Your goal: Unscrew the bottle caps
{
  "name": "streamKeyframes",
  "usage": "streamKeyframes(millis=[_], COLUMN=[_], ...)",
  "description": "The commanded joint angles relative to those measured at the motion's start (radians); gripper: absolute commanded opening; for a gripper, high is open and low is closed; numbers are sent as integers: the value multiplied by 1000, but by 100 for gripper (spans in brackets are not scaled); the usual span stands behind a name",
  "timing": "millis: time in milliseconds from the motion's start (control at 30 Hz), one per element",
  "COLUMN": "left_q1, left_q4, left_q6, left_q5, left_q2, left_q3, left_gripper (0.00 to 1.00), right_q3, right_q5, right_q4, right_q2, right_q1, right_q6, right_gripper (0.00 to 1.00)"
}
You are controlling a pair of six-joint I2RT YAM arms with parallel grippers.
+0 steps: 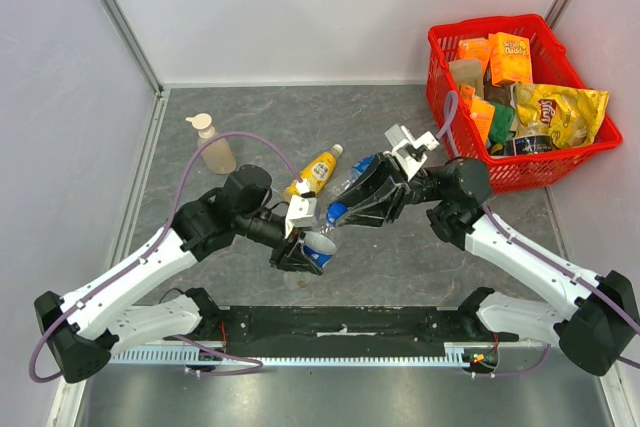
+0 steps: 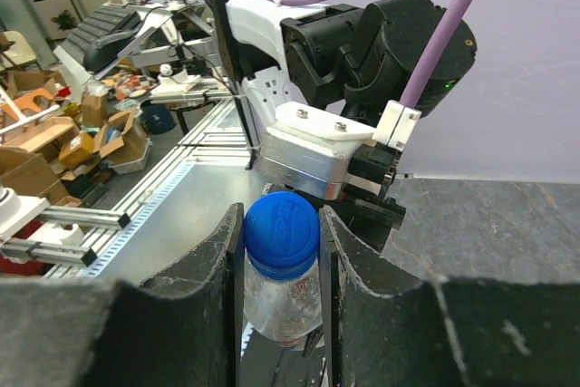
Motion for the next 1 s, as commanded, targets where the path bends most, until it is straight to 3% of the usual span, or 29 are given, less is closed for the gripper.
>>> streamKeyframes(millis=[0, 67, 300, 600, 967], left_q1=[-1, -1, -1, -1, -1], left_q4=[-46, -43, -35, -29, 86], left_q6=[-23, -29, -47, -58, -291], left_q5=[-62, -79, -137, -202, -659], left_q2=[20, 20, 20, -7, -67], left_q3=[-17, -17, -25, -27, -83], left_gripper=[16, 15, 14, 15, 17], right_q3=[31, 39, 16, 42, -50], right_q5=[162, 247, 448, 670, 950], right_q4=[-71, -180, -249, -513, -743], right_q2=[-78, -113, -201, -230, -276], right_q1=[15, 13, 10, 10, 8], right_q6=[-104, -163, -169, -263, -359], right_gripper=[0, 0, 0, 0, 0])
